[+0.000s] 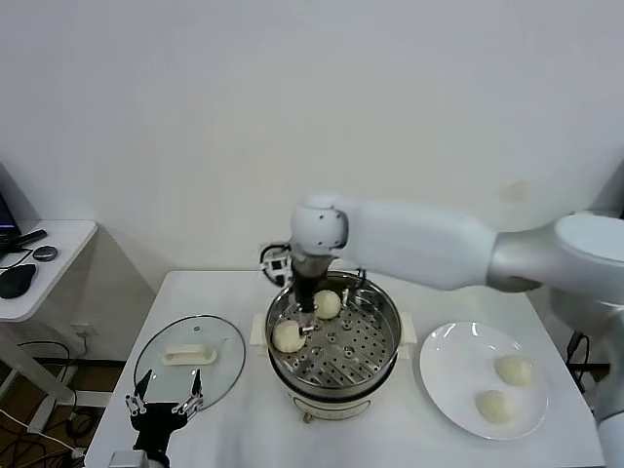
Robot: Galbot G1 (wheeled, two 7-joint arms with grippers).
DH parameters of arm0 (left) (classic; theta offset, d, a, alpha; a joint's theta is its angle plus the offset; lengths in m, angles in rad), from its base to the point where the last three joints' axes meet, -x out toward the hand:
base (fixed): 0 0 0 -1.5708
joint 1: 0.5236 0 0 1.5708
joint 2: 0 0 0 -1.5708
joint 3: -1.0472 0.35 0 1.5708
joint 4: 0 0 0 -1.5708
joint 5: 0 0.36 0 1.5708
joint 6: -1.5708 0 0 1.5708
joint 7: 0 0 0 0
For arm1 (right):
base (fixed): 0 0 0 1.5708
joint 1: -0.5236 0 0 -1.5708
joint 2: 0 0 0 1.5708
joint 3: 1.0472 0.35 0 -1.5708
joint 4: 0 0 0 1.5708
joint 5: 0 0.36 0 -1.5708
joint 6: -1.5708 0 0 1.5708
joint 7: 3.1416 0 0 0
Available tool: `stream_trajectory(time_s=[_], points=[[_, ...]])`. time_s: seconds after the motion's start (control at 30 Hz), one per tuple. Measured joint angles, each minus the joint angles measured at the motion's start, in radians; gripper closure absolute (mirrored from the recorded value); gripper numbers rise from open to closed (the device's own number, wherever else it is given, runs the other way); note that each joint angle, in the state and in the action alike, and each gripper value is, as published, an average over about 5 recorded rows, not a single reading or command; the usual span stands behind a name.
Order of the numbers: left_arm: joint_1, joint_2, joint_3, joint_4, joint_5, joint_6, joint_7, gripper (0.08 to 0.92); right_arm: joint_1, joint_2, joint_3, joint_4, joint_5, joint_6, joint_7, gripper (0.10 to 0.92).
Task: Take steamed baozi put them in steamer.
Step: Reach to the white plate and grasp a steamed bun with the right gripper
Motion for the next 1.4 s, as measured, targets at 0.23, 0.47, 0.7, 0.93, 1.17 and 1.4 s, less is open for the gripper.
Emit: stream_trajectory(time_s=[0.23, 0.47, 0.7, 0.93, 1.17, 1.4], points=[[-0.003, 0.008, -0.003, 0.003, -0.007, 0.007, 0.005, 0.177, 0.086, -0.246, 0.038, 0.125, -0.026, 0.048, -0.072, 0.203], [-0.003, 0.005, 0.0, 0.006, -0.018, 0.016, 0.008, 0.177, 0.087, -0.507, 0.042, 0.227, -0.126, 0.139, -0.152, 0.203], [0.017, 0.007, -0.008, 0.0, -0.025, 0.018, 0.008, 0.177, -0.109, -0.719, 0.162, 0.298, -0.285, 0.239, -0.188, 0.203], [0.047, 0.002, -0.006, -0.016, -0.024, 0.019, 0.008, 0.177, -0.452, -0.81, 0.416, 0.296, -0.436, 0.328, -0.207, 0.203], [0.068, -0.004, -0.005, -0.015, -0.021, 0.02, 0.008, 0.177, -0.718, -0.832, 0.61, 0.257, -0.538, 0.406, -0.226, 0.203], [0.059, -0.009, -0.003, 0.002, -0.022, 0.026, 0.012, 0.177, -0.846, -0.833, 0.702, 0.234, -0.599, 0.448, -0.235, 0.203]])
